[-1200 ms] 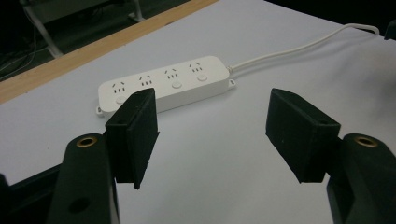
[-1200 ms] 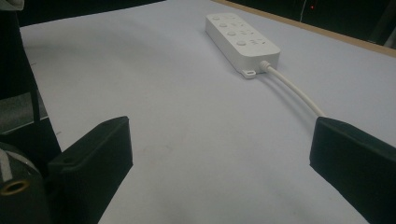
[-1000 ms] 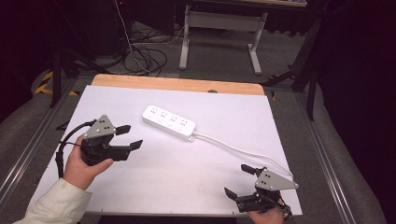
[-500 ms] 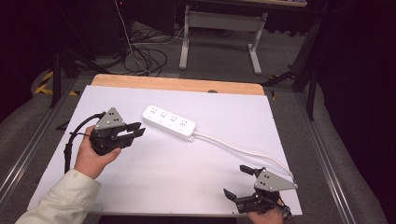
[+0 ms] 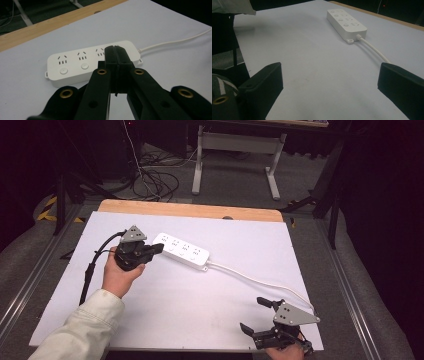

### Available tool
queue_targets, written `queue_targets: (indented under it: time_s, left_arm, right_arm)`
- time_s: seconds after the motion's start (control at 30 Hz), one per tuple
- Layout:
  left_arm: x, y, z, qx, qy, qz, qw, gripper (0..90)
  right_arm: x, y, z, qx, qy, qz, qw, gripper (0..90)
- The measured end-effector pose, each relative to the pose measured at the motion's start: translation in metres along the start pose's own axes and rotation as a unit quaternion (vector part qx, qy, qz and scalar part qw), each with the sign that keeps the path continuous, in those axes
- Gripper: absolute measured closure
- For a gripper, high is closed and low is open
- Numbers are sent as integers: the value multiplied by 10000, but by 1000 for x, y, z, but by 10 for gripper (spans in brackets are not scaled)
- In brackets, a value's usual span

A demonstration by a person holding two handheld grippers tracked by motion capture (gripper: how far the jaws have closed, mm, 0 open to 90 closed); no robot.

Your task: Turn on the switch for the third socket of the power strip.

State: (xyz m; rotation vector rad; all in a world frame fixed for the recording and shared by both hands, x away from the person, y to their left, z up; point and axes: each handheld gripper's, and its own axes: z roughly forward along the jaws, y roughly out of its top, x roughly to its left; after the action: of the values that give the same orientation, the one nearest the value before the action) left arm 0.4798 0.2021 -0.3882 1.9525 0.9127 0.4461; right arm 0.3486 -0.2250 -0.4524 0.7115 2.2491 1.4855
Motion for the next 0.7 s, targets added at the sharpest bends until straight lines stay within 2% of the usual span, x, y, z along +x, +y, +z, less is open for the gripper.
queue_targets:
  time_s: [0.13, 0.2, 0.37, 0.5, 0.57, 0.7]
  left_arm:
    - [5, -1, 11, -91, 22, -81, 9999, 900]
    - [7, -2, 16, -124, 96, -47, 9999, 900]
    - [11, -5, 31, -239, 61, -129, 9996, 900]
    - [14, -8, 42, -199, 160, -121, 9996, 900]
    - [16, -9, 48, -148, 296, -91, 9994, 900]
    - [22, -12, 57, -91, 356, -248, 9990, 900]
  right_arm:
    - [0, 0, 0, -4, 17, 8, 10000, 67]
    - [0, 0, 0, -6, 21, 6, 10000, 67]
    - [0, 0, 0, -15, 40, 14, 10000, 67]
    - [0, 0, 0, -22, 48, 13, 10000, 67]
    - [0, 0, 0, -36, 64, 18, 10000, 67]
    - [0, 0, 0, -50, 88, 22, 9999, 67]
